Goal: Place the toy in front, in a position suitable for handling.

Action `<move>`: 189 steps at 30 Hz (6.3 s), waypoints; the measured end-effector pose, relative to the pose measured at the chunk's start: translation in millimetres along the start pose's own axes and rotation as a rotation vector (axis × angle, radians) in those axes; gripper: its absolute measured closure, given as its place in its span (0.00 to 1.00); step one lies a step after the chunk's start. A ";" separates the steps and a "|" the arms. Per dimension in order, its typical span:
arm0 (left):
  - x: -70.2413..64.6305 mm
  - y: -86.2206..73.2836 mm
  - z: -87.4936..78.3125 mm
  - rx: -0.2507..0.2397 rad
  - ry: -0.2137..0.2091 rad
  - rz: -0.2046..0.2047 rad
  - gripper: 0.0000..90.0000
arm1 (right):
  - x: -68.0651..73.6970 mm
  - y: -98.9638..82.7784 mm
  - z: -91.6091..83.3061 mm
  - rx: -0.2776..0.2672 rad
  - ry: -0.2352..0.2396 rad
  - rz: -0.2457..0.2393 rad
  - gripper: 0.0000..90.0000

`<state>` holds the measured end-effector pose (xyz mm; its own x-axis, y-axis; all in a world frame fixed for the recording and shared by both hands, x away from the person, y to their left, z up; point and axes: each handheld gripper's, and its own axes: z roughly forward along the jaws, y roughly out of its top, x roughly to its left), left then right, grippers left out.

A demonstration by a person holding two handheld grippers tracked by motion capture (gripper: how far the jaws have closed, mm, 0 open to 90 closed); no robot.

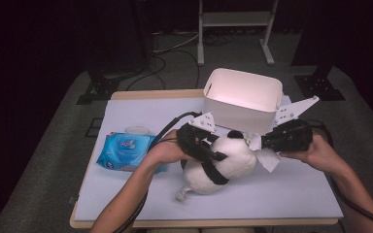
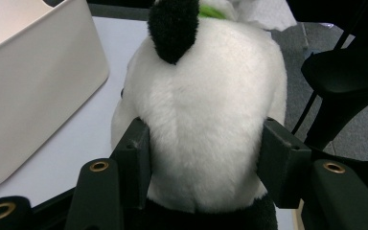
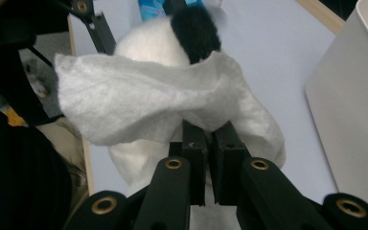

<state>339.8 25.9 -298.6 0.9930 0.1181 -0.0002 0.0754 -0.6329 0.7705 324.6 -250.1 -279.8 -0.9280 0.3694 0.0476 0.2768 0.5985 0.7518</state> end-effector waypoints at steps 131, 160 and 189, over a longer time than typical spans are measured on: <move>21.9 -0.2 20.7 0.223 0.053 0.098 0.42 | -25.4 -6.1 53.7 0.064 0.068 0.040 0.94; 1.6 -22.9 -2.5 0.168 0.008 0.013 0.33 | 0.8 -2.1 81.2 0.133 0.155 -0.026 0.94; 10.9 -10.8 3.9 0.170 -0.005 0.001 0.88 | 13.1 -3.5 74.0 0.127 0.157 -0.053 0.93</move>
<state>350.2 31.0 -309.4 0.9935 0.1136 -0.0028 0.0879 -0.7533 0.6518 330.0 -194.8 -330.5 -0.9667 0.2261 0.1196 0.2469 0.7026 0.6674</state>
